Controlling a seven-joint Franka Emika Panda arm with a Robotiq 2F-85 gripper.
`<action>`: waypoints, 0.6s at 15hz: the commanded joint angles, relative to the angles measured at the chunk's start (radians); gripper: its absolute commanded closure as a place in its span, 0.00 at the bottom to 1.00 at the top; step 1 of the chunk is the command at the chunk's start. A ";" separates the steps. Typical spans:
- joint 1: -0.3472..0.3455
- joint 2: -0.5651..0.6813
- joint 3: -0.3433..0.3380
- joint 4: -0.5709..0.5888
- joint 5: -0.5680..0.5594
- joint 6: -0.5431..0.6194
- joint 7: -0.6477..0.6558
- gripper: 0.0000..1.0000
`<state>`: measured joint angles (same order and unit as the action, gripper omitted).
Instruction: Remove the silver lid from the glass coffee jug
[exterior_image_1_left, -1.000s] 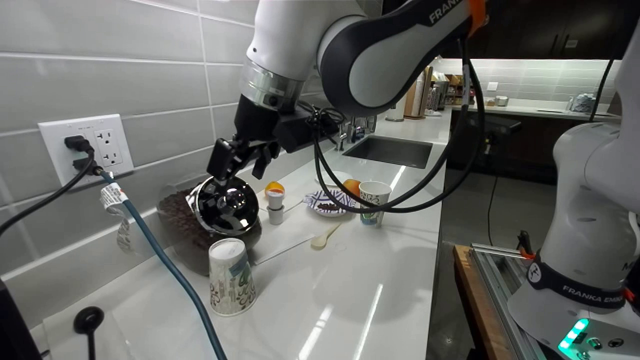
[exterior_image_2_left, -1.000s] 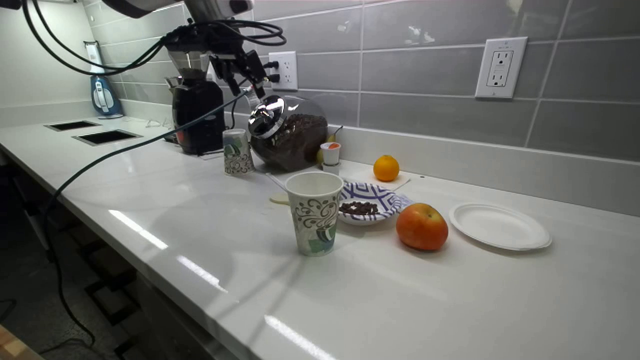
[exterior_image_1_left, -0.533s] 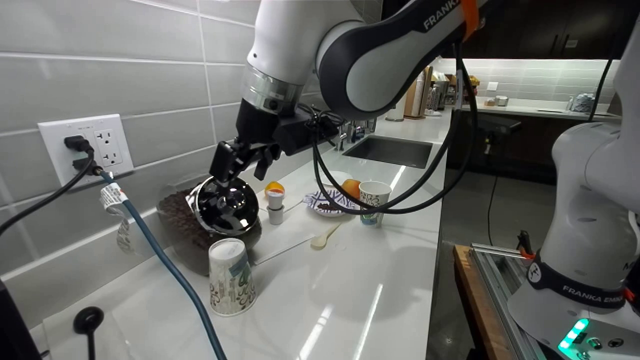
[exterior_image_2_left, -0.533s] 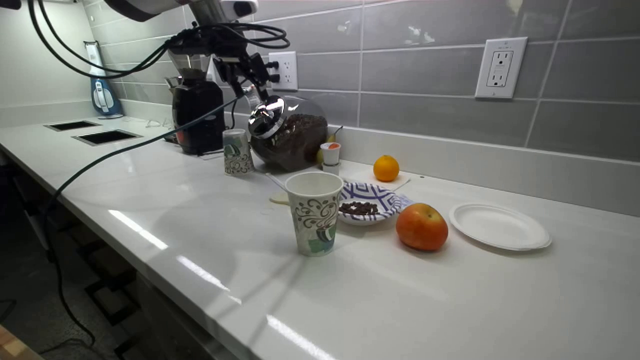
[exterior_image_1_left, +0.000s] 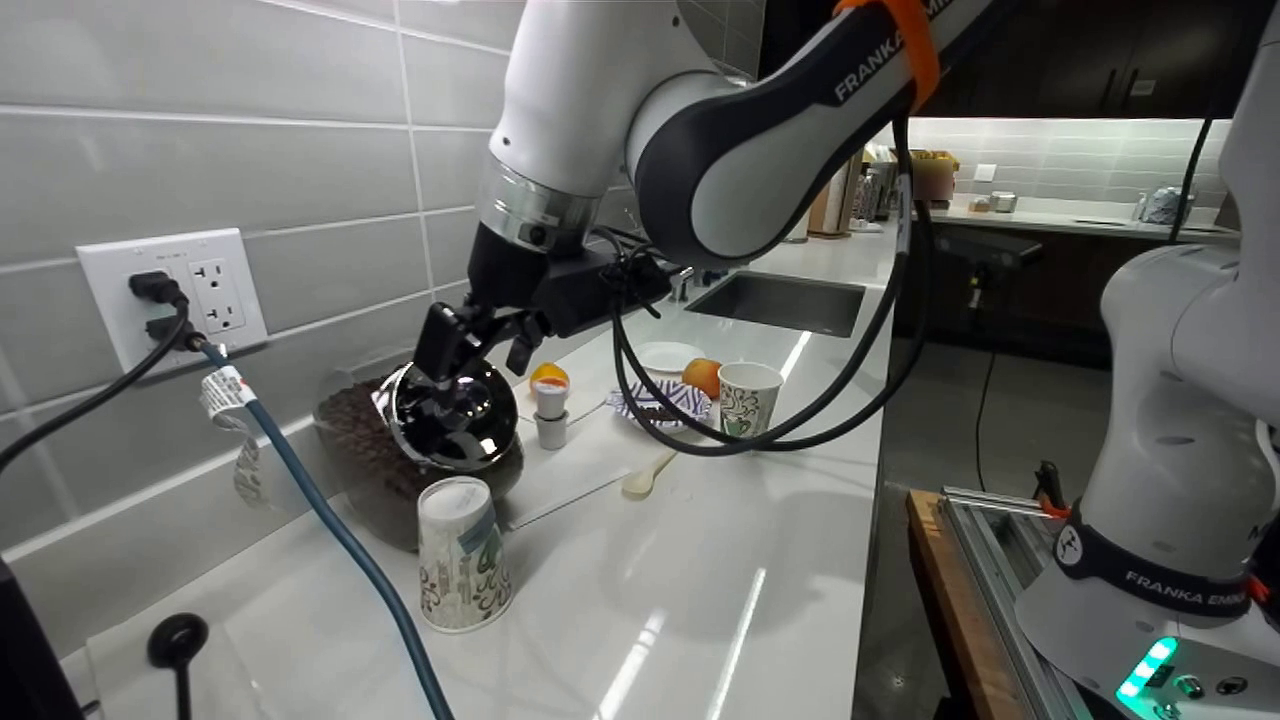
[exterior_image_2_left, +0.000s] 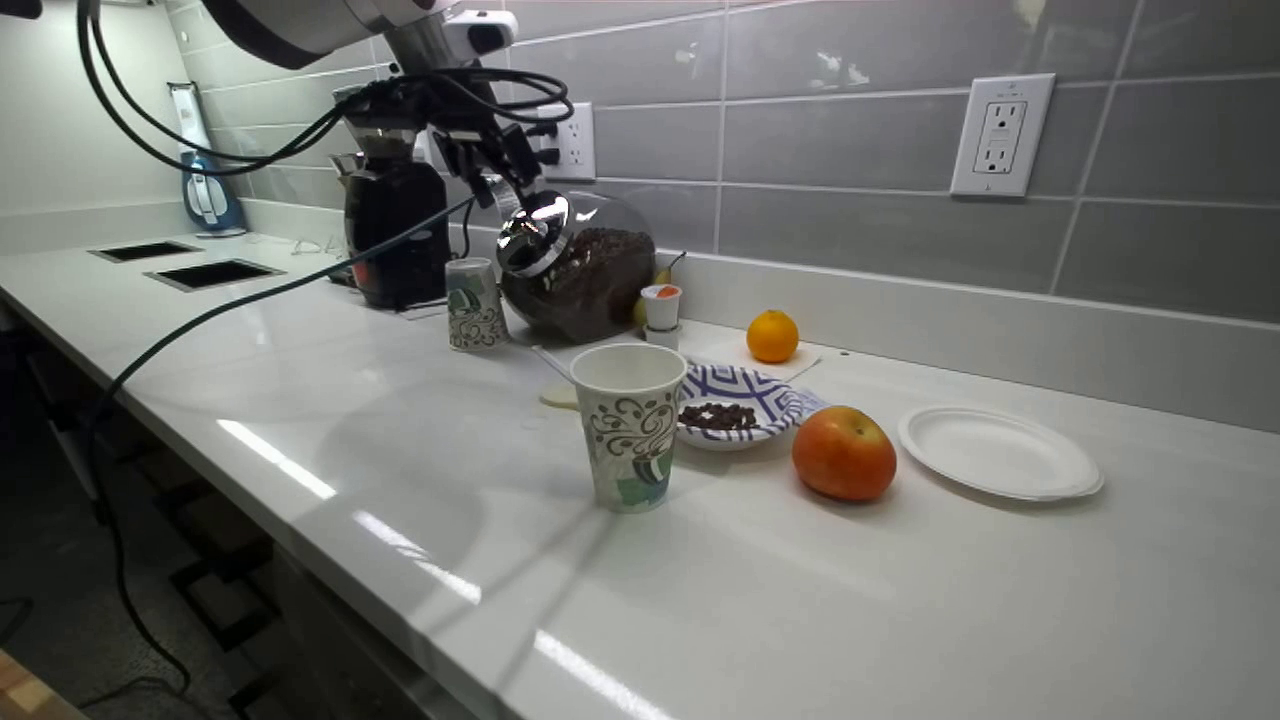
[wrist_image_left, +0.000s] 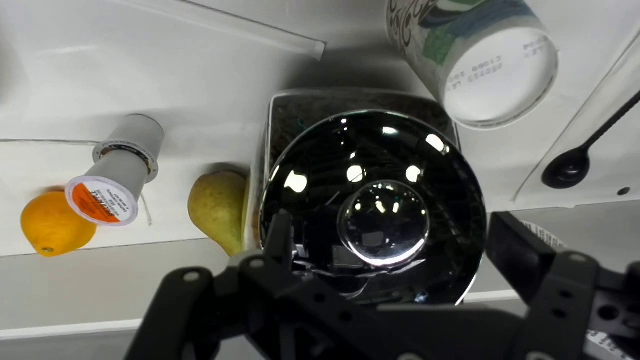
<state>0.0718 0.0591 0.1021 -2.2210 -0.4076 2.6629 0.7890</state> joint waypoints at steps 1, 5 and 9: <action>0.014 0.042 -0.015 0.032 -0.113 0.037 0.136 0.00; 0.019 0.060 -0.020 0.047 -0.194 0.031 0.234 0.00; 0.021 0.071 -0.016 0.058 -0.227 0.021 0.282 0.17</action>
<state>0.0811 0.1066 0.0918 -2.1907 -0.5885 2.6880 1.0075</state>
